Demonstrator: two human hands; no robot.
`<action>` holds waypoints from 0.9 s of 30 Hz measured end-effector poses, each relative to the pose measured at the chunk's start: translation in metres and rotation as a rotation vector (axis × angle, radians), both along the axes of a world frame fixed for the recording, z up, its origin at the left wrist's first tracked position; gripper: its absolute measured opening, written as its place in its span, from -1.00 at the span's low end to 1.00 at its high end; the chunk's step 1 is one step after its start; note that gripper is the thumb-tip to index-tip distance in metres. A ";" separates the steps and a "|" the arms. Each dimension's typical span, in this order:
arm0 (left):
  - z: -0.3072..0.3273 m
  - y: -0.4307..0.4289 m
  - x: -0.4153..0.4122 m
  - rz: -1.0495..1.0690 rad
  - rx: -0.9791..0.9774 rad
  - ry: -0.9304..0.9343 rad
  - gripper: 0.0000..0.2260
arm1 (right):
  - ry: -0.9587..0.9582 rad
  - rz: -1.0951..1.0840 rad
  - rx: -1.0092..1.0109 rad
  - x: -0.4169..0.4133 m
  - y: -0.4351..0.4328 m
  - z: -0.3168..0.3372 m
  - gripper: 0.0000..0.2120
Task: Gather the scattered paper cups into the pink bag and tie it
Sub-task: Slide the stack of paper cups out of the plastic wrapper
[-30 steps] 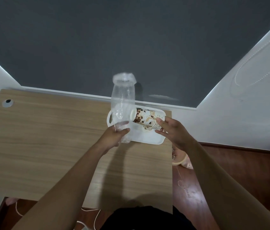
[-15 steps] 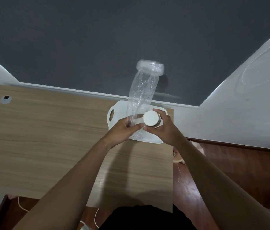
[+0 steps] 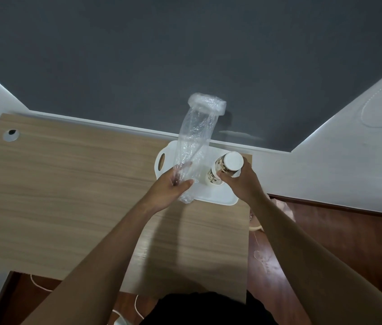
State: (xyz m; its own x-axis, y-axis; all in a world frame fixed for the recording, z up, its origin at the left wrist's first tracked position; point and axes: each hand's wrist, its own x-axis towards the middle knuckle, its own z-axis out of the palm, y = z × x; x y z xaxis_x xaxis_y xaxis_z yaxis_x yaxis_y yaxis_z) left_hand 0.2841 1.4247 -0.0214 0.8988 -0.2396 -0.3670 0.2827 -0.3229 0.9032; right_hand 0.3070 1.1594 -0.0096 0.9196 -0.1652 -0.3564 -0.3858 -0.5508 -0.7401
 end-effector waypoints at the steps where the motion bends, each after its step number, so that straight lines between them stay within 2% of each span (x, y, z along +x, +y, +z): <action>1: -0.001 0.000 0.000 -0.001 -0.008 0.001 -0.46 | 0.006 0.005 -0.012 0.001 0.001 -0.001 -0.23; 4: -0.003 -0.002 -0.001 0.028 -0.031 0.022 -0.45 | 0.021 0.027 -0.060 0.002 0.004 -0.004 -0.34; 10: 0.003 -0.001 -0.003 0.062 -0.076 0.049 -0.65 | 0.077 0.038 -0.056 -0.002 0.002 -0.002 -0.42; 16: 0.011 -0.005 -0.015 0.034 -0.135 0.046 -0.67 | -0.111 -0.081 -0.021 -0.019 0.008 0.016 -0.68; 18: 0.015 -0.010 -0.020 0.021 -0.129 0.018 -0.68 | -0.143 -0.093 0.019 -0.029 0.015 0.025 -0.64; 22: 0.024 -0.019 -0.029 -0.036 -0.112 -0.029 -0.61 | -0.046 0.029 0.117 -0.047 0.027 0.038 -0.52; 24: 0.027 -0.023 -0.033 -0.090 -0.090 -0.056 -0.55 | -0.016 0.146 0.162 -0.057 0.030 0.040 -0.63; 27: 0.028 -0.030 -0.038 -0.109 -0.024 -0.056 -0.42 | -0.039 0.137 0.198 -0.071 0.024 0.038 -0.75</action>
State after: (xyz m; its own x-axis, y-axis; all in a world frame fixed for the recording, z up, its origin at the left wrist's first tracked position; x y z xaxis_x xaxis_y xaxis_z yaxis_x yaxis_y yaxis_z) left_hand 0.2456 1.3946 0.0070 0.8860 -0.3450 -0.3098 0.1957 -0.3275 0.9243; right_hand 0.2361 1.1832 0.0286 0.9423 0.0317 -0.3334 -0.2865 -0.4390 -0.8516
